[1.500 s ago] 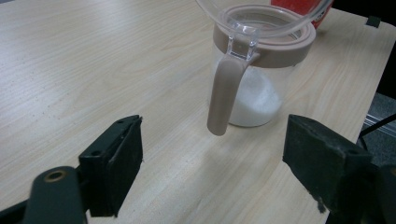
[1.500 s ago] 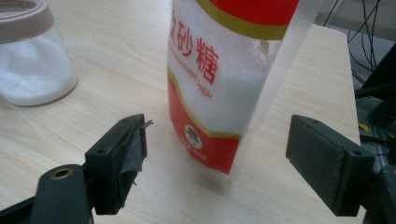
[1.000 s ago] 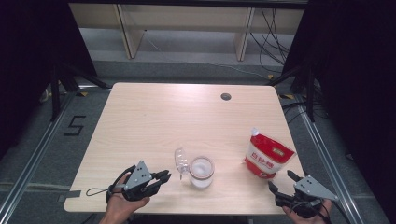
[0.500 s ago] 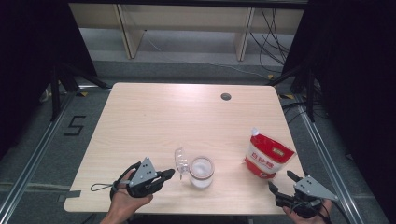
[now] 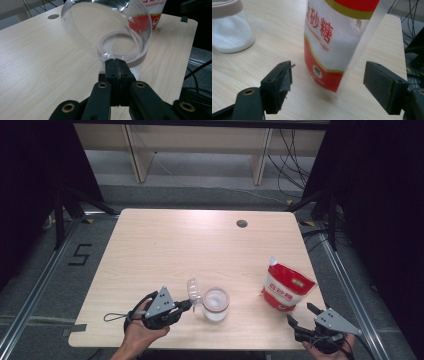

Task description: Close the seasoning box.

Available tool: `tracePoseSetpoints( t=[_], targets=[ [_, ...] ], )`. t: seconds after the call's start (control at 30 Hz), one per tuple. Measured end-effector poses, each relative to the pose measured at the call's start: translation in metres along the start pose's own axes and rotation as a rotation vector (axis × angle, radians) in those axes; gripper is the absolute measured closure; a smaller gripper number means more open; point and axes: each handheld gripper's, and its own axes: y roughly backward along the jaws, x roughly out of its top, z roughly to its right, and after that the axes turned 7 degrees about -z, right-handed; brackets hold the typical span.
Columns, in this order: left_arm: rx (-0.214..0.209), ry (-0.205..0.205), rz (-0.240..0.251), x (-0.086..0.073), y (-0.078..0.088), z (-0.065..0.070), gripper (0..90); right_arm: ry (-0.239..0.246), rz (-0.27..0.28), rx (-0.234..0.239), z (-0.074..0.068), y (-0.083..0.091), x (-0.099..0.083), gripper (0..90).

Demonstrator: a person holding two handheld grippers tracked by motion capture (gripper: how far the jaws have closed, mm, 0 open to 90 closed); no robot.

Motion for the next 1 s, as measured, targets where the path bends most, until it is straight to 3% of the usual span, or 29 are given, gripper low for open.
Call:
tracePoseSetpoints(
  t=[0.03,0.17,0.3,0.4,0.43,0.63,1.0],
  targets=[
    [0.001,-0.02,0.0,0.0012,-0.0002,-0.0007,88.6,0.002,0.002,-0.002,0.0001,-0.0001,0.0,23.8],
    [-0.004,-0.001,0.01,0.0029,-0.0027,0.0021,88.3,0.005,0.003,-0.006,0.0,-0.0002,-0.0002,23.8],
    [-0.005,-0.029,0.009,0.0051,-0.0032,0.0019,87.9,-0.005,0.004,-0.008,-0.0006,0.0004,-0.0003,23.8],
    [-0.008,-0.019,0.011,0.0057,-0.0054,0.0036,87.8,-0.002,0.006,-0.01,-0.0003,0.0005,-0.0001,23.8],
    [-0.007,-0.037,0.006,0.0066,-0.0061,0.0034,87.7,-0.002,0.006,-0.01,-0.0004,0.0005,-0.0002,23.8],
    [-0.019,-0.039,0.012,0.0069,-0.009,0.0059,85.9,-0.003,0.003,-0.009,-0.0004,0.0006,-0.0001,23.8],
    [-0.038,-0.021,0.013,0.0022,-0.0025,0.0045,61.2,0.011,0.012,-0.012,0.0012,0.0009,0.0001,23.8]
  ],
)
